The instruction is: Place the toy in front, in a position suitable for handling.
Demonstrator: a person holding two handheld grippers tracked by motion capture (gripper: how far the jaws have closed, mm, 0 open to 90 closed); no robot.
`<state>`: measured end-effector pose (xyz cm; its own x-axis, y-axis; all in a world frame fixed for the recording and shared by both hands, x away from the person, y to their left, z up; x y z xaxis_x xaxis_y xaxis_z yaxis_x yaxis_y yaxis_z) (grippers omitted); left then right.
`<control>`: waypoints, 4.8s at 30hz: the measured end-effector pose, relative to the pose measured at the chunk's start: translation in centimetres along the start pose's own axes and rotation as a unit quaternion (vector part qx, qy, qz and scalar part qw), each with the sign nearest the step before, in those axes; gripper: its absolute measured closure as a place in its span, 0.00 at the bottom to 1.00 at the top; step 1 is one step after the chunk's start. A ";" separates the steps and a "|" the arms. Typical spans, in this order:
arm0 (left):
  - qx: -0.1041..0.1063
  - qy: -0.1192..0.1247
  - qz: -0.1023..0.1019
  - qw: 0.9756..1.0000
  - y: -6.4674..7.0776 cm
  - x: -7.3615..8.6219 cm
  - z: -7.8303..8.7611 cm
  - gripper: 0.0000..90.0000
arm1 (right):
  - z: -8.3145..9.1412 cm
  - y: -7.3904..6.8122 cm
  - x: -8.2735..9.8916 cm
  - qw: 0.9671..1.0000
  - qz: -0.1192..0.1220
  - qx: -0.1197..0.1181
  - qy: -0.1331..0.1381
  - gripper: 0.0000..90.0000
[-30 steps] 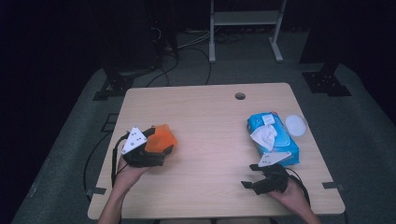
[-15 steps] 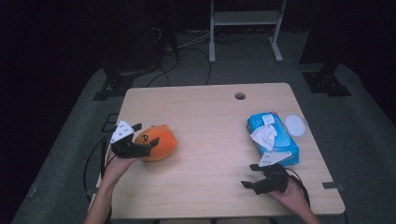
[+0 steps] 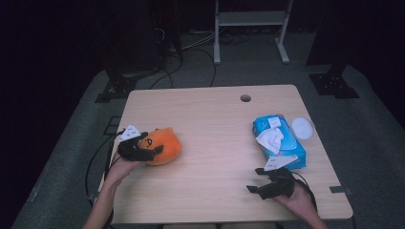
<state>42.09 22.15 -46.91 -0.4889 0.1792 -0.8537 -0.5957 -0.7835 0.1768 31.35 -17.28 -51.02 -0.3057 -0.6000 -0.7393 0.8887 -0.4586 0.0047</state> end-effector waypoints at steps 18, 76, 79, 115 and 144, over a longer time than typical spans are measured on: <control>-0.006 -0.018 -0.001 1.000 0.0 0.1 0.6 0.53 | -0.1 -0.2 0.0 1.000 0.006 0.001 -0.004 0.25; 0.189 0.000 -0.115 0.975 19.9 -2.4 -4.9 0.52 | 1.7 1.3 0.7 1.000 -0.008 0.025 -0.001 0.25; 0.187 -0.003 -0.111 0.976 20.0 -1.6 -5.4 0.52 | 1.8 1.5 0.8 1.000 -0.014 0.027 -0.001 0.25; 0.185 -0.031 -0.109 0.976 20.3 1.5 -6.6 0.35 | 5.5 11.4 -3.7 0.985 0.002 0.172 0.011 0.31; 0.190 -0.034 -0.121 0.974 20.4 1.6 -6.5 0.31 | 4.8 14.3 -2.4 0.981 -0.078 0.178 0.002 0.85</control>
<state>33.30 2.56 -47.90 -0.3390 0.3796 -0.8608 -0.8847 -0.4399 0.1544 43.16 -25.57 -46.00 -0.4262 -0.5030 -0.7519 0.6557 -0.7443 0.1263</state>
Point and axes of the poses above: each handheld gripper's, and its own axes: z roughly backward along the jaws, x roughly out of its underside, y roughly to its right, the point moved 7 cm from there along -z, roughly forward along the jaws, and after that the axes turned 10 degrees about z, right-handed, at the moved point
